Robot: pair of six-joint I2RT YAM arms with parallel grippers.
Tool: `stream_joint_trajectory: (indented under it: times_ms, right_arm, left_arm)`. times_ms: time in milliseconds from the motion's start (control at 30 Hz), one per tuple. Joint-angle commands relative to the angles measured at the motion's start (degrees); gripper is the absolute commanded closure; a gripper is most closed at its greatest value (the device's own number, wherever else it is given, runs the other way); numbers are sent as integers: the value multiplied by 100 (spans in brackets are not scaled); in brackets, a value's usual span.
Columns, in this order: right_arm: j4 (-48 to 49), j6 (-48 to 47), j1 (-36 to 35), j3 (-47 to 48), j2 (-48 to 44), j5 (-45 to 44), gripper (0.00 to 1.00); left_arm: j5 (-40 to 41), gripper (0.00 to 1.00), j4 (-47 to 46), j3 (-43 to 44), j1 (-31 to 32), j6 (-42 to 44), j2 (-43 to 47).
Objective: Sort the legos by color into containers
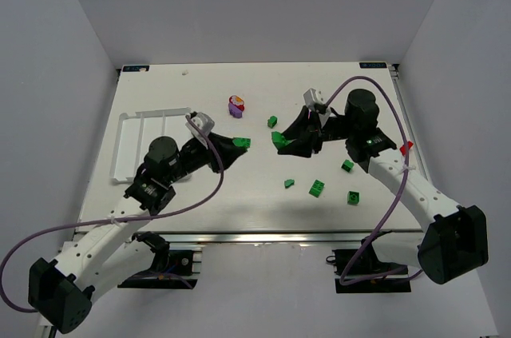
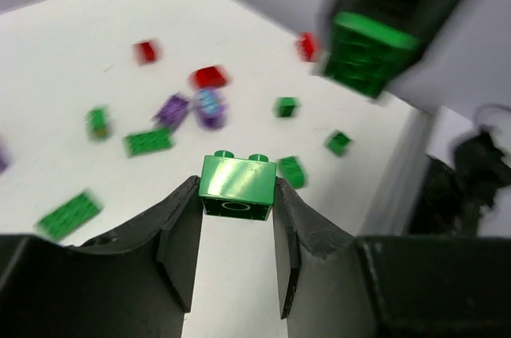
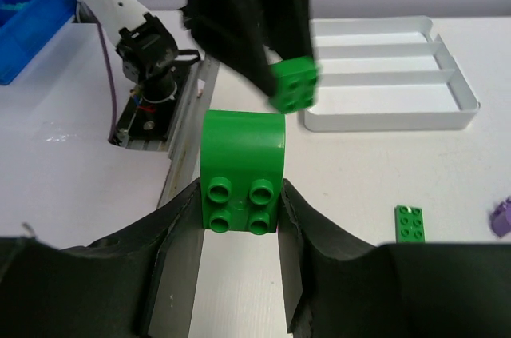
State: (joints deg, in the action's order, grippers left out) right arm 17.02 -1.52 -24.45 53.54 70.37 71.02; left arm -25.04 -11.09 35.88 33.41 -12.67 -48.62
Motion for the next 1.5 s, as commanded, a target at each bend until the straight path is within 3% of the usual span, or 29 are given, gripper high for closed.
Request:
stream_joint_trajectory:
  times_ms: [0, 67, 200, 333, 400, 533, 700, 800, 833, 933, 1033, 1233, 1300, 1467]
  right_arm:
    - [-933, -840, 19, 166, -155, -448, 100]
    - [-1191, -1129, 10, 148, -164, -799, 100]
    - [-1508, -1281, 19, -9, -208, -1423, 100]
    - [-1945, -1325, 1, 51, -15, -2065, 100]
    - [-2062, -1325, -16, 87, 99, -2250, 100]
    - [-2281, -1482, -148, 279, 363, -2374, 100]
    - [-2352, -1640, -481, 577, 819, -2479, 100]
    - [-2466, -1729, -657, 736, 952, -2549, 100]
    - [-2484, -1746, -701, 841, 1048, -2593, 100]
    - [-2589, -1764, -921, 1096, 1285, -2769, 100]
    - [-2721, -1668, -1053, 1334, 1566, -2918, 100]
    - [-2827, -1457, -1404, 1914, 2260, -3542, 100]
    - [-2800, -1308, -1650, 2203, 2489, -3700, 100]
    - [-2187, -859, -2143, 2661, 3237, -3842, 100]
  left_arm:
    - [2247, 100, 1641, 418, -448, -548, -94]
    - [3125, 100, 2929, 1022, -825, -781, -584]
    - [3890, 100, 3972, 1684, -1379, -1218, -1253]
    - [3524, 100, 4150, 2132, -2346, -1493, -2307]
    - [3829, 100, 4282, 2676, -2628, -1415, -3167]
    - [3822, 97, 4002, 2960, -2848, -1239, -4180]
    - [3770, 93, 3781, 2951, -2963, -1159, -4735]
    - [3699, 74, 3755, 3056, -2980, -1150, -4797]
    - [3690, 55, 3772, 3109, -2980, -1150, -4823]
    - [3638, 30, 3816, 3258, -2989, -1098, -4789]
    - [3638, 22, 3886, 3364, -2989, -1080, -4666]
    - [3550, 15, 4053, 3417, -2998, -1115, -4008]
    - [3550, 3, 4106, 3400, -2998, -1176, -3437]
    - [3436, 2, 4159, 3356, -3007, -1247, -2206]
